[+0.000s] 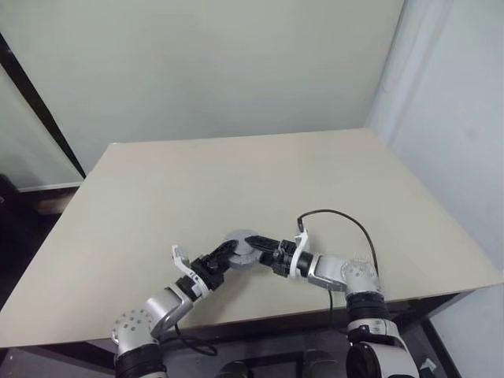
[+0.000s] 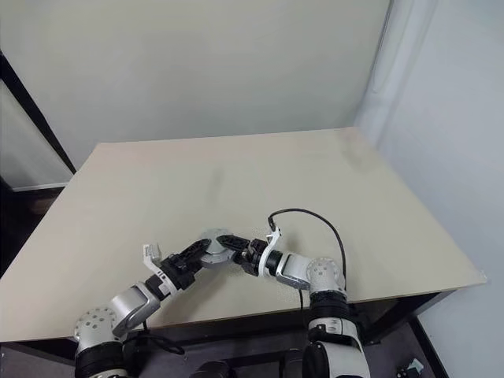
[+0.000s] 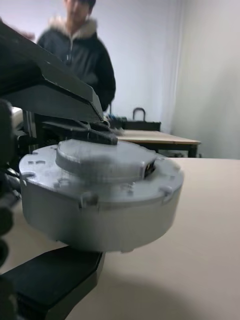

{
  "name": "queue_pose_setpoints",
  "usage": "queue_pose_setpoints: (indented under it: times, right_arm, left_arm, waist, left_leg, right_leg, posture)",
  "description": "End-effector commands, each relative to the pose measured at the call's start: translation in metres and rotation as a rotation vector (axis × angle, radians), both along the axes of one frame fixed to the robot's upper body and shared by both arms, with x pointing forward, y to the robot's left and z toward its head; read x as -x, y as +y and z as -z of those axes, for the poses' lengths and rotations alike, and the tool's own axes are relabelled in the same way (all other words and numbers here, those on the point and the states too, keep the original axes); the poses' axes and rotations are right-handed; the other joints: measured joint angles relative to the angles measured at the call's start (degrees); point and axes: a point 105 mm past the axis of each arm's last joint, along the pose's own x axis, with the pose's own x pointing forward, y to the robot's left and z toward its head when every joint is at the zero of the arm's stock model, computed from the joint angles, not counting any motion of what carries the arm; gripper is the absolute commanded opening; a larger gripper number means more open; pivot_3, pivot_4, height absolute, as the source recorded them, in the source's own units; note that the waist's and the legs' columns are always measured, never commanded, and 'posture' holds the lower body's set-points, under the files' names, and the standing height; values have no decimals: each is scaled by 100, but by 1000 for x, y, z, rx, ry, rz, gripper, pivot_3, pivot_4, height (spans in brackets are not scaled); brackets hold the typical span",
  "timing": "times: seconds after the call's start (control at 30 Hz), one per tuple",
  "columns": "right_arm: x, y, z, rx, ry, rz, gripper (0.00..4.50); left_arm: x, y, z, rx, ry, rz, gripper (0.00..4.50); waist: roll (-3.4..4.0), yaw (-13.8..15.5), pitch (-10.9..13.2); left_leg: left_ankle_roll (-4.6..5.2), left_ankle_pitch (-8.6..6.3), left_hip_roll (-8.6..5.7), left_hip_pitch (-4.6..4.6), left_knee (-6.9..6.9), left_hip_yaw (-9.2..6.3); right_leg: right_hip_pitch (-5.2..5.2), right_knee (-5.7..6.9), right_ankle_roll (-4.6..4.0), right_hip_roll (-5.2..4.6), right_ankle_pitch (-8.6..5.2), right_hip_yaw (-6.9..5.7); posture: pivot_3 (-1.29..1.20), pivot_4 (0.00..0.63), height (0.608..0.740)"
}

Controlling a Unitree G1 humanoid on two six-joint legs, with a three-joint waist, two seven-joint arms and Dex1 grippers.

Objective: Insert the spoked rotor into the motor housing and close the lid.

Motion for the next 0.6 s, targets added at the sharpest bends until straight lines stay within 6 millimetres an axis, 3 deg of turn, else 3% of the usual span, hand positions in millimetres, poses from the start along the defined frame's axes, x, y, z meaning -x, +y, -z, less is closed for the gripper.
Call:
queue_pose_setpoints:
  times: [0.03, 0.27, 0.47, 0.6]
  right_arm:
    - [-7, 6, -23, 21, -218, 36, 3999]
    - [-9, -5, -28, 210, -571, 55, 3999]
    - [-2, -5, -28, 349, -820, -13, 3999]
    - [9, -2, -28, 447, -1028, -91, 3999]
  left_arm:
    - [-16, 22, -33, -67, -170, -96, 1977]
    - [-31, 83, -55, -337, -263, -294, 1976]
    - [-37, 106, -59, -486, -271, -368, 1976]
    - [-41, 117, -51, -658, -241, -392, 1976]
  waist:
    - [0, 0, 0]
    - [0, 4, 0]
    - [-2, 77, 0]
    - [-5, 118, -1]
  left_leg:
    - [0, 0, 0, -1, 0, 1]
    - [-2, 0, -3, -2, 2, 3]
    - [-2, 0, -5, -3, 2, 0]
    - [-3, 1, -5, -1, 3, 2]
  right_leg:
    - [0, 0, 0, 0, 0, 0]
    - [0, -4, 0, -2, 0, 2]
    - [0, -4, 2, -4, 1, 2]
    - [2, -4, 2, -4, 1, 4]
  posture:
    - [0, 0, 740]
    - [0, 0, 740]
    - [0, 0, 740]
    - [0, 0, 740]
